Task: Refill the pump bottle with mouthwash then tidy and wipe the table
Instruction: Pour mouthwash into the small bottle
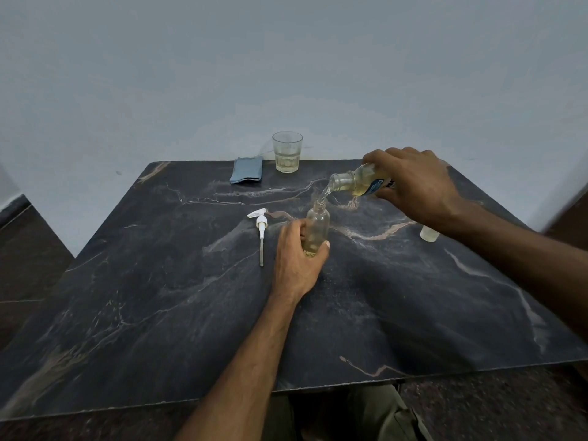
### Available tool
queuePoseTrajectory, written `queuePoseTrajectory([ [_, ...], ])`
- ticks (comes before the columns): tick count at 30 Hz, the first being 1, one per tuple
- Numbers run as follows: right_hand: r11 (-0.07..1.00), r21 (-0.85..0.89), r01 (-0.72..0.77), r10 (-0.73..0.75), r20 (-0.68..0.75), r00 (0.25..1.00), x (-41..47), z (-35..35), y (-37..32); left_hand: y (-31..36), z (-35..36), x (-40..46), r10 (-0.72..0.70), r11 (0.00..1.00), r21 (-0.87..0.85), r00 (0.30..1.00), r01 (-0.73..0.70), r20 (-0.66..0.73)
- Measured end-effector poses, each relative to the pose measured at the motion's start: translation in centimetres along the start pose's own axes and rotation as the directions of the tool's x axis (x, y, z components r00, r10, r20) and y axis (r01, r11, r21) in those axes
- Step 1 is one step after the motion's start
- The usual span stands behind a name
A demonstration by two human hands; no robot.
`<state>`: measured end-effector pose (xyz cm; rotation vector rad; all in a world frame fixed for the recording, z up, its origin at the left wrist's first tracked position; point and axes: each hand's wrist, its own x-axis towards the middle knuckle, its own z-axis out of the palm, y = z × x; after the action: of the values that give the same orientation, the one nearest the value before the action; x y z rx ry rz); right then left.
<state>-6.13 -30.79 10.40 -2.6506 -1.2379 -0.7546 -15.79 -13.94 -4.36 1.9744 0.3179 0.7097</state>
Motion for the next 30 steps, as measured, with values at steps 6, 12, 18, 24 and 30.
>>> queuePoseTrajectory([
  [6,1.0,-0.012,0.002,-0.002,0.003,1.0,0.02,-0.06,0.16,0.01,0.01,-0.04,0.001,1.0,0.011,1.0,-0.001,-0.001],
  [12,1.0,-0.022,0.009,-0.009,0.001,1.0,0.07,-0.08,0.25,0.02,-0.04,-0.09,0.007,1.0,0.017,1.0,-0.007,0.001],
  [18,0.999,-0.032,0.015,-0.015,-0.001,1.0,0.16,-0.25,0.29,0.03,-0.04,-0.05,0.003,1.0,0.029,1.0,-0.004,0.006],
  [24,0.998,-0.05,0.032,-0.033,-0.014,0.999,0.19,-0.32,0.19,0.01,-0.04,-0.01,-0.004,1.0,0.026,1.0,0.003,0.018],
  [30,0.997,-0.06,0.04,-0.041,-0.014,0.999,0.19,-0.3,0.24,0.05,-0.06,-0.06,0.002,1.0,0.019,1.0,-0.003,0.019],
])
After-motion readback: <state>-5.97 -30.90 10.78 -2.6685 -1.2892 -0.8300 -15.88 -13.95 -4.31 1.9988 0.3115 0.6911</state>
